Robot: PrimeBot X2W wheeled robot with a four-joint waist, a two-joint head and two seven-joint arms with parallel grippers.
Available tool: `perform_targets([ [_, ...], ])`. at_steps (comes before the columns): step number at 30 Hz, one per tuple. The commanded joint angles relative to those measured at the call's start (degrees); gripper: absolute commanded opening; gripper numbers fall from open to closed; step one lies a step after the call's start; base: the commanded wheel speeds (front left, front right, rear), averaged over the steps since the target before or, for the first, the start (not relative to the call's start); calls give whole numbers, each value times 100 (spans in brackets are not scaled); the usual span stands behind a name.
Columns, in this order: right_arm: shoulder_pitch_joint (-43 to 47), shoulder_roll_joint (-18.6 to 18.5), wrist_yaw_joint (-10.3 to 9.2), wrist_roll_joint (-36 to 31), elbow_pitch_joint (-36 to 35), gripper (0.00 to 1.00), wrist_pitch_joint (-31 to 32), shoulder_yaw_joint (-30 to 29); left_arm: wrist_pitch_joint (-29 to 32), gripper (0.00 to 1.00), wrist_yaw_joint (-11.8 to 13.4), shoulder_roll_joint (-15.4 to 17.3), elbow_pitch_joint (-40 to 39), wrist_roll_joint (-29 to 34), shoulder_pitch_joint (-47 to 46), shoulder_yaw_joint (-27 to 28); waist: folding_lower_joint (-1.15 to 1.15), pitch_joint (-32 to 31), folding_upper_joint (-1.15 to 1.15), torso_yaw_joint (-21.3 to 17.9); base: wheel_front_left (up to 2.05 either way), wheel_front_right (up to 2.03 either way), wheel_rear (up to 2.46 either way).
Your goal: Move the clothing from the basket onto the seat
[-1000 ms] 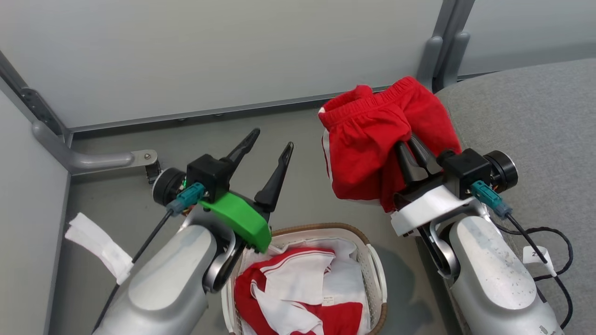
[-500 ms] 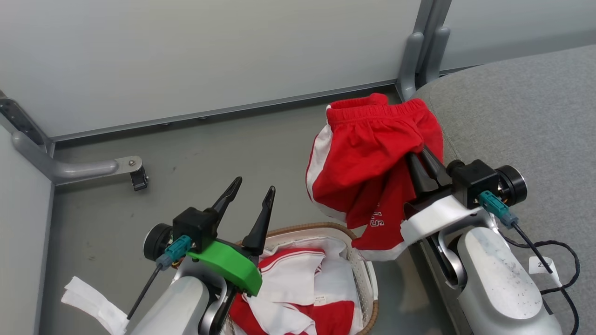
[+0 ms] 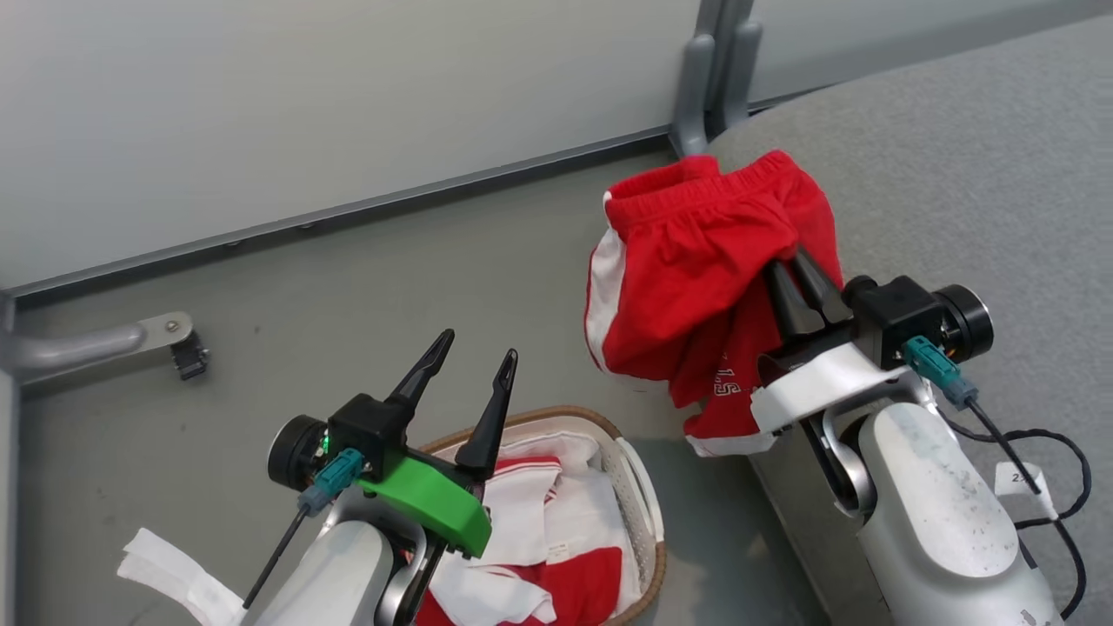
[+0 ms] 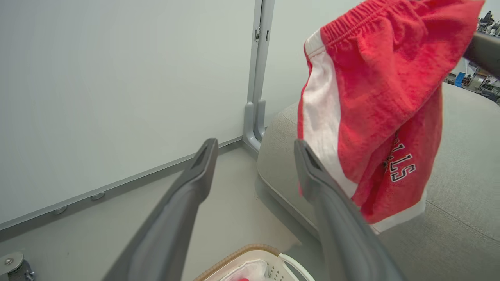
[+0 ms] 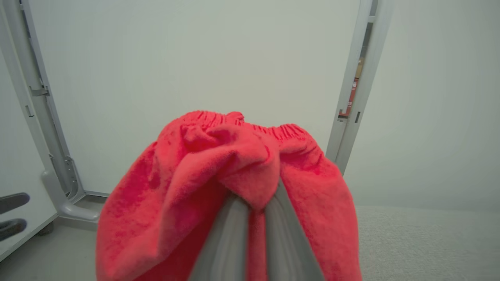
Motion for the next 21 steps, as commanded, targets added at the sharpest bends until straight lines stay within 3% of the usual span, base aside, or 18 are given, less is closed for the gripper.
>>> perform_targets([
  [1,-85,-18,-7,38,-35,0,-11,-28,-2,100,-22,-3,2,75,-97,2,0,395,0,-627,0,0,0],
  [10,-189,-11,-7,88,-102,0,-10,-383,-3,100,-108,-29,183,301,-495,-227,0,888,0,-1555,0,0,0],
  [15,-194,-11,-6,44,-60,0,-10,-607,-3,100,-136,-83,352,349,-704,-419,0,1045,0,-1751,0,0,0],
  [21,-258,-11,-6,-80,88,0,-10,-793,-3,100,-155,-144,527,363,-933,-614,0,1230,0,-1707,0,0,0],
])
